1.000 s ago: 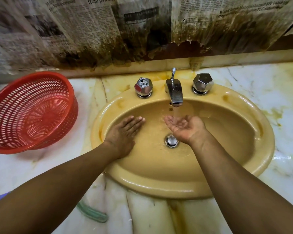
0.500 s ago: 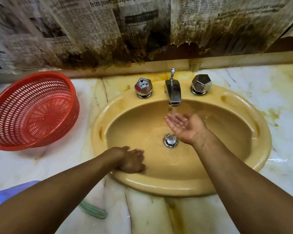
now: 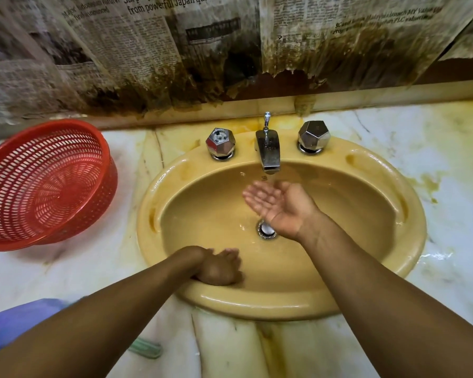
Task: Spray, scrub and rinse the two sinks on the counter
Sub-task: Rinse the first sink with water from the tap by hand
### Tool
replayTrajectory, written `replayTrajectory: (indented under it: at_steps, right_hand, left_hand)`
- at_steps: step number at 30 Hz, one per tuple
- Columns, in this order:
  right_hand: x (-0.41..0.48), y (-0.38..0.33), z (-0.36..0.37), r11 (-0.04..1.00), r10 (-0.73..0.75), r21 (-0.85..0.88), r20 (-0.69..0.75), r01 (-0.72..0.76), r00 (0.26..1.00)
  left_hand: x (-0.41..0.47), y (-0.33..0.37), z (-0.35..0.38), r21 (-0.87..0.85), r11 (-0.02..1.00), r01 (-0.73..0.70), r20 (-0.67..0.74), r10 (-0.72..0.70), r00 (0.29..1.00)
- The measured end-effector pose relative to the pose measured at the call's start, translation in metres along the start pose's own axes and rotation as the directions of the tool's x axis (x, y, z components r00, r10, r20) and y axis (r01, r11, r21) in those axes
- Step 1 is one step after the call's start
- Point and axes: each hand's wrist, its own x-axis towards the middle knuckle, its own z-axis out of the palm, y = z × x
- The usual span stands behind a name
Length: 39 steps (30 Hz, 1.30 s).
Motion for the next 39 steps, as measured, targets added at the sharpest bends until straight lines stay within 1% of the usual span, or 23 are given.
replayTrajectory:
  at_steps: [2, 4, 6, 8, 9, 11, 13, 15, 17, 18, 21, 23, 25, 27, 29, 31, 32, 33, 34, 35, 36, 37, 39]
  right_hand:
    - [-0.010, 0.009, 0.011, 0.953, 0.079, -0.300, 0.109, -0.043, 0.991]
    - [-0.015, 0.011, 0.011, 0.888, 0.114, -0.458, 0.128, -0.043, 0.985]
    - [-0.013, 0.005, -0.002, 0.956, 0.069, -0.291, 0.078, -0.043, 0.995]
    - [-0.006, -0.006, -0.014, 0.993, 0.001, 0.114, 0.044, -0.006, 0.999]
    - [-0.003, -0.009, -0.017, 0.976, -0.031, 0.215, 0.034, 0.023, 0.999]
    - [-0.006, -0.007, -0.013, 0.991, -0.019, 0.131, 0.055, 0.012, 0.998]
    - [-0.017, -0.002, -0.013, 0.983, 0.109, -0.165, 0.165, -0.082, 0.980]
    - [-0.034, -0.003, -0.022, 0.828, 0.264, -0.546, 0.181, -0.126, 0.947]
    - [-0.043, -0.011, -0.038, 0.656, 0.198, -0.748, 0.047, -0.097, 0.979]
    - [-0.041, -0.015, -0.048, 0.641, 0.086, -0.764, -0.026, -0.075, 0.996]
    - [-0.023, -0.031, -0.062, 0.805, -0.161, -0.589, -0.104, 0.070, 0.981]
    - [-0.014, -0.033, -0.050, 0.930, -0.124, -0.351, -0.015, 0.111, 0.992]
    - [-0.014, -0.030, -0.028, 0.984, -0.051, -0.166, 0.091, 0.065, 0.995]
    - [-0.020, -0.024, -0.011, 0.984, -0.004, -0.176, 0.163, 0.033, 0.987]
    - [-0.033, -0.019, -0.011, 0.947, 0.084, -0.321, 0.262, 0.005, 0.961]
    - [-0.056, -0.019, -0.029, 0.795, 0.165, -0.606, 0.264, 0.030, 0.950]
    - [-0.070, -0.021, -0.041, 0.621, 0.172, -0.780, 0.229, 0.076, 0.958]
    - [-0.083, -0.024, -0.057, 0.362, 0.159, -0.926, 0.178, 0.110, 0.971]
    - [-0.094, -0.028, -0.075, 0.016, 0.132, -0.993, 0.119, 0.118, 0.984]
    - [-0.102, -0.034, -0.090, -0.349, 0.095, -0.931, 0.074, 0.103, 0.993]
    - [-0.108, -0.039, -0.102, -0.630, 0.057, -0.774, 0.044, 0.071, 0.997]
    - [-0.111, -0.043, -0.112, -0.795, 0.006, -0.606, 0.038, 0.028, 0.999]
    - [-0.107, -0.049, -0.127, -0.887, -0.046, -0.460, 0.004, -0.039, 0.999]
  left_hand:
    - [-0.011, -0.015, -0.004, 0.092, 0.996, -0.013, 0.005, 0.012, 1.000]
    - [-0.016, -0.042, -0.006, 0.300, 0.941, 0.160, -0.196, -0.103, 0.975]
    - [-0.018, -0.059, -0.003, 0.402, 0.824, 0.399, -0.427, -0.216, 0.878]
    - [-0.014, -0.057, 0.000, 0.367, 0.801, 0.473, -0.489, -0.267, 0.831]
    - [-0.010, -0.051, 0.002, 0.330, 0.818, 0.471, -0.471, -0.289, 0.833]
    - [0.000, -0.032, 0.005, 0.229, 0.882, 0.413, -0.379, -0.310, 0.872]
    - [0.009, -0.011, 0.007, 0.097, 0.953, 0.285, -0.216, -0.260, 0.941]
    - [0.005, 0.009, 0.000, -0.040, 0.994, 0.100, -0.021, -0.100, 0.995]
    - [-0.007, 0.019, -0.008, -0.096, 0.994, -0.055, 0.081, 0.063, 0.995]
    - [-0.012, 0.019, -0.010, -0.085, 0.991, -0.102, 0.094, 0.110, 0.989]
    - [-0.005, 0.005, -0.003, -0.070, 0.994, -0.086, 0.025, 0.088, 0.996]
    - [0.008, 0.001, 0.006, -0.057, 0.997, 0.060, -0.113, -0.066, 0.991]
    - [0.018, 0.004, 0.010, -0.063, 0.975, 0.212, -0.219, -0.221, 0.951]
    - [0.023, 0.011, 0.010, -0.080, 0.963, 0.258, -0.196, -0.269, 0.943]
    - [0.014, 0.027, 0.002, -0.108, 0.979, 0.173, -0.131, -0.186, 0.974]
    - [-0.010, 0.050, -0.008, -0.242, 0.969, -0.050, -0.044, 0.041, 0.998]
    - [-0.023, 0.058, -0.012, -0.320, 0.938, -0.133, -0.021, 0.133, 0.991]
    - [-0.031, 0.060, -0.012, -0.371, 0.909, -0.189, -0.031, 0.192, 0.981]
    - [-0.036, 0.058, -0.011, -0.410, 0.885, -0.221, -0.068, 0.212, 0.975]
    - [-0.036, 0.050, -0.009, -0.456, 0.857, -0.240, -0.127, 0.204, 0.971]
    - [-0.034, 0.042, -0.006, -0.547, 0.802, -0.240, -0.191, 0.160, 0.969]
    - [-0.032, 0.035, -0.007, -0.675, 0.701, -0.231, -0.247, 0.081, 0.966]
    - [-0.018, 0.024, -0.011, -0.889, 0.374, -0.263, -0.338, -0.151, 0.929]
